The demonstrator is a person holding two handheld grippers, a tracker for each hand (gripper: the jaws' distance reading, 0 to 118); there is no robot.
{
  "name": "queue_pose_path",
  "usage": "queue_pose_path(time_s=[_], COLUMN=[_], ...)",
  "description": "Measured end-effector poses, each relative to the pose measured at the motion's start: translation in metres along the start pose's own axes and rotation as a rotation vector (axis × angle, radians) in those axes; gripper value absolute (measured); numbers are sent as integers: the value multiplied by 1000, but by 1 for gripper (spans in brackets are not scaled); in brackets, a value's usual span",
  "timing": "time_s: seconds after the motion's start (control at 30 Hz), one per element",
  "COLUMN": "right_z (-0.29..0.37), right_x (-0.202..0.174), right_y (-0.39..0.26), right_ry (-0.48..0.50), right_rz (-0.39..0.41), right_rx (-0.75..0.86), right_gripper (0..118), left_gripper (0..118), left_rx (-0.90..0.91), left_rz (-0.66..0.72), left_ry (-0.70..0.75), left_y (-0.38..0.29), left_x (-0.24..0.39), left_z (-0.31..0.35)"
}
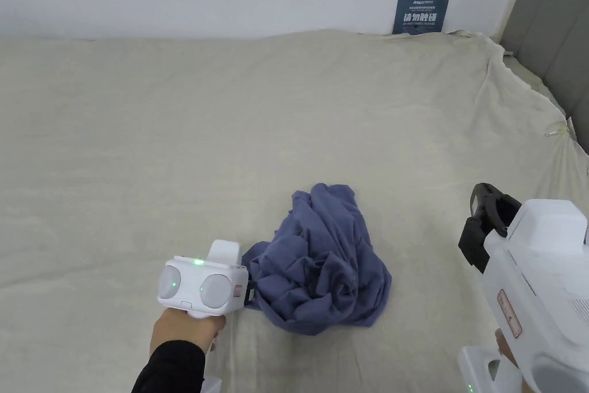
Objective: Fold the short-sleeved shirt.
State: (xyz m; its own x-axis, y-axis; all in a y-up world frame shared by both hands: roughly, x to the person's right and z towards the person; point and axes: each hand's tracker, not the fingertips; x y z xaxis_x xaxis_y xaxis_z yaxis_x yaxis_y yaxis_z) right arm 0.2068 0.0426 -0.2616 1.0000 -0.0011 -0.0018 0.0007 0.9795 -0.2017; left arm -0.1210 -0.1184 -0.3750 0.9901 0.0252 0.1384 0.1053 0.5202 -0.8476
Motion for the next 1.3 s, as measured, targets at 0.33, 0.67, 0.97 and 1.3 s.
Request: queue_pose_path(time_s=[0.33, 0.67, 0.97, 1.3], right_z=[-67, -206, -271, -266], right_x=[-9, -31, -46, -56], right_y=[0, -39, -90, -112], right_ry=[72, 159, 159, 217], right_rz=[10, 34, -11, -82], right_rx=[-188, -503, -697, -710], right_gripper=[0, 41, 86, 3], left_gripper=[1, 1, 1, 1], left_rx=[179, 201, 196, 190], left_rz=[143, 203, 219, 236], left_ry=[-77, -89, -107, -114], left_y=[6, 4, 3, -2], left_x=[-42, -69, -74, -78], left_z=[64, 73, 67, 65])
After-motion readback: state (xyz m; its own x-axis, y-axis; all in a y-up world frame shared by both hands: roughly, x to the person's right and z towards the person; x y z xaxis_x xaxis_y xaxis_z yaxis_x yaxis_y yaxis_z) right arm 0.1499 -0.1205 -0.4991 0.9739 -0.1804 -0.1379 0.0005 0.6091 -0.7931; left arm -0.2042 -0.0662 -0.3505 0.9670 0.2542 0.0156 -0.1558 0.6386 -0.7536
